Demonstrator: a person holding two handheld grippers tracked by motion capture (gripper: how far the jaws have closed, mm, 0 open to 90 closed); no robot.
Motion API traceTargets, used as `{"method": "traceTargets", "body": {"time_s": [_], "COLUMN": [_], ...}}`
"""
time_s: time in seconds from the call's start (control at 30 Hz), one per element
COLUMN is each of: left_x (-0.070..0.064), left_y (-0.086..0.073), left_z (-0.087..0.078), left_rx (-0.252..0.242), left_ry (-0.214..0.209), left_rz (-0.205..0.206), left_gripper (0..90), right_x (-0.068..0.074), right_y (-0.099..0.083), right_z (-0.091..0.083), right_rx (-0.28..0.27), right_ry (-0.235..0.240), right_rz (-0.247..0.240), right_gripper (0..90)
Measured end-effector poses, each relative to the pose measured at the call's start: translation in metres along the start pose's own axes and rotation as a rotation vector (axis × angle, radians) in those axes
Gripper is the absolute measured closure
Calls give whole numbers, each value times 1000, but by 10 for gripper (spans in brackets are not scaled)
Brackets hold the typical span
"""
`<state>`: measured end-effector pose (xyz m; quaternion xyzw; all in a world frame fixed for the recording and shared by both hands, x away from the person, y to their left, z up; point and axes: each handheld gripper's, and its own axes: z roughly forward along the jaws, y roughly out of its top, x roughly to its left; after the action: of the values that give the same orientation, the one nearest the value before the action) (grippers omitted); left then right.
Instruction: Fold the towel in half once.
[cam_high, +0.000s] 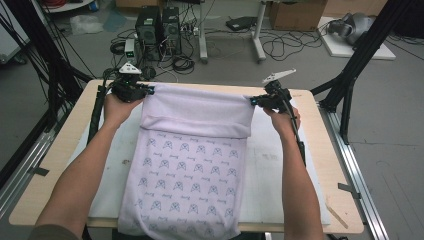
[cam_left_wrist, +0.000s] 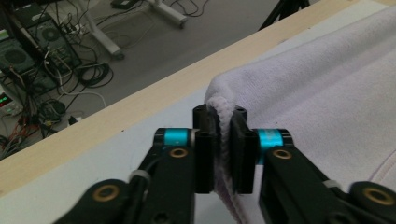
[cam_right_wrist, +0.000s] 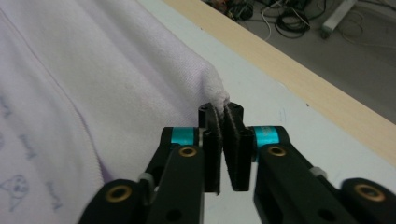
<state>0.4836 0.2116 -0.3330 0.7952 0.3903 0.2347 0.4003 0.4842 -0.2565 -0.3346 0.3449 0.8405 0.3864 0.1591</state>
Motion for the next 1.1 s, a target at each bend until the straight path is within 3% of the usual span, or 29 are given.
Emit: {"method": "traceTargets", "body": {"time_s": [0.03, 0.07, 0.13, 0.17, 0.2, 0.23, 0.3, 0.33, 0.4, 0.43, 0.47, 0.6, 0.7, 0.77, 0.8, 0.83, 0.9, 0.93, 0.97, 1.0, 1.1], "left_x": [0, 2, 3, 5, 5, 3, 1, -1, -8, -8, -14, -25, -31, -32, -33, -33, -32, -32, -32, -33, -32], "left_y": [0, -14, -23, -38, -38, -52, -59, -65, -80, -80, -88, -98, -102, -102, -102, -103, -105, -106, -106, -106, -104], "left_z": [0, 3, 4, 3, 3, 1, -1, -3, -6, -6, -8, -8, -7, -5, -3, -1, 3, 3, 3, 3, -5], "left_rx": [0, 33, 31, 58, 58, 60, 56, 50, 57, 57, 65, 85, 83, 93, 99, 105, 129, 131, 131, 127, 102], "left_ry": [0, -1, -9, -29, -29, -61, -74, -88, -129, -129, -168, -221, -243, -243, -223, -214, -202, -216, -216, -222, -218], "left_rz": [0, -5, -18, -32, -32, -38, -41, -43, -33, -33, -29, -5, 6, 15, 22, 22, 43, 51, 51, 60, 67], "left_gripper": [668, 645, 614, 594, 568, 557, 537, 528, 494, 485, 473, 427, 419, 419, 422, 446, 639, 743, 828, 841, 851], "right_x": [1, 2, 6, 8, 9, 12, 26, 30, 36, 36, 40, 49, 52, 52, 53, 53, 53, 54, 54, 54, 56], "right_y": [-3, -8, -21, -26, -29, -33, -40, -44, -52, -52, -61, -72, -77, -79, -82, -83, -86, -87, -87, -89, -88], "right_z": [4, 9, 16, 19, 23, 25, 23, 24, 27, 27, 31, 37, 40, 41, 42, 43, 42, 42, 42, 40, 33], "right_rx": [0, 9, 23, 41, 70, 77, 55, 42, 68, 68, 74, 85, 106, 110, 121, 119, 124, 130, 130, 135, 130], "right_ry": [6, 17, 37, 55, 86, 105, 60, 76, 102, 102, 109, 139, 152, 155, 153, 153, 159, 169, 169, 199, 225], "right_rz": [10, 23, 21, 41, 67, 63, -2, -4, 19, 19, 9, 17, 14, 15, 16, 13, 11, 4, 4, 10, 11], "right_gripper": [719, 688, 659, 618, 595, 592, 595, 588, 557, 557, 537, 511, 497, 498, 499, 510, 615, 699, 699, 844, 864]}}
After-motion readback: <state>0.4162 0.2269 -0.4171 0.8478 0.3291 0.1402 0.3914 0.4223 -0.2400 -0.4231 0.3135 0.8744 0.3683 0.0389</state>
